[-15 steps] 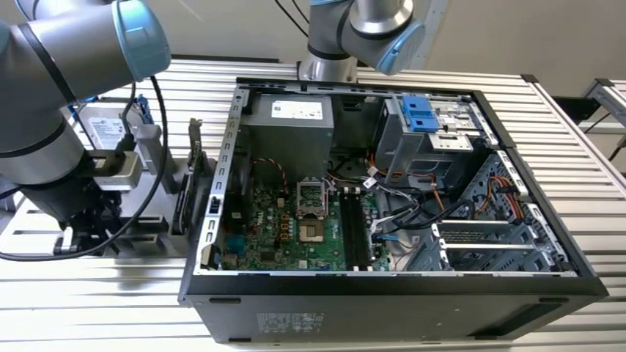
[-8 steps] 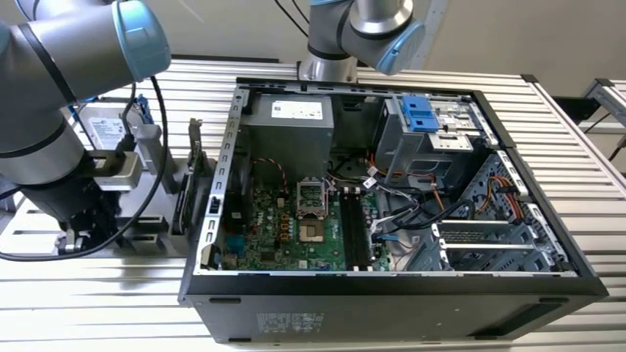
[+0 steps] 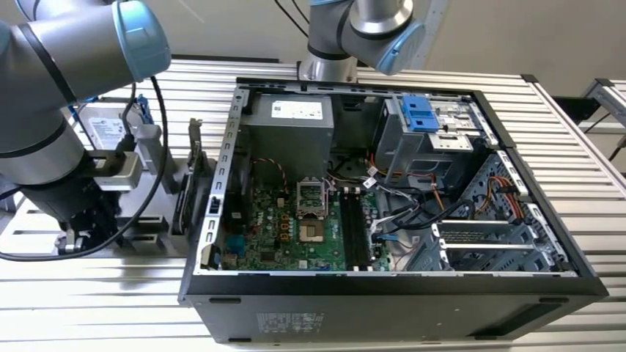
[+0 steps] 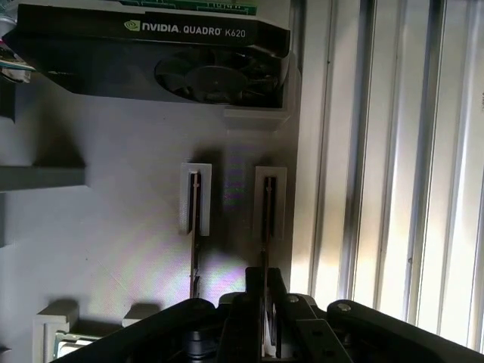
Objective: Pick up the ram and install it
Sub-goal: 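Pick up the ram and move it above insertion slot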
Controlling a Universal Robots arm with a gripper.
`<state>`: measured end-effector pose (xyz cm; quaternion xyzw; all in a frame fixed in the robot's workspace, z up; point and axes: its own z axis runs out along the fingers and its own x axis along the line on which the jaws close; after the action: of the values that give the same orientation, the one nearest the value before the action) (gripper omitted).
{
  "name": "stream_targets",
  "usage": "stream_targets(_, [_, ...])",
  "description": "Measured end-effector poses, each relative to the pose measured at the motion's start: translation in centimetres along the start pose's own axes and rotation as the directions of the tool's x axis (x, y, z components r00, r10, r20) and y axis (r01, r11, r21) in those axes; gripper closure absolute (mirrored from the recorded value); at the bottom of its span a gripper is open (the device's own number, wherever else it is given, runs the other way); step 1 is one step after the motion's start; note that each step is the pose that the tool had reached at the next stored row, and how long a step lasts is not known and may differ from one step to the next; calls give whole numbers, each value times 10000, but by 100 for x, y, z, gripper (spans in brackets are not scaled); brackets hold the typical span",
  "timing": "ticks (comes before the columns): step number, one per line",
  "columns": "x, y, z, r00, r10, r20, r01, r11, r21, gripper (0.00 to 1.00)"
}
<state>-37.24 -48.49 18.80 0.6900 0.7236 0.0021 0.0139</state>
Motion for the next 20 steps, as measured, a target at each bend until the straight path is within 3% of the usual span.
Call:
stream_targets(15, [0,0,6,10000,0,-1,0,10000,-2,100])
stream_targets(20, [0,0,-25,10000,0,0,0,10000,0,100])
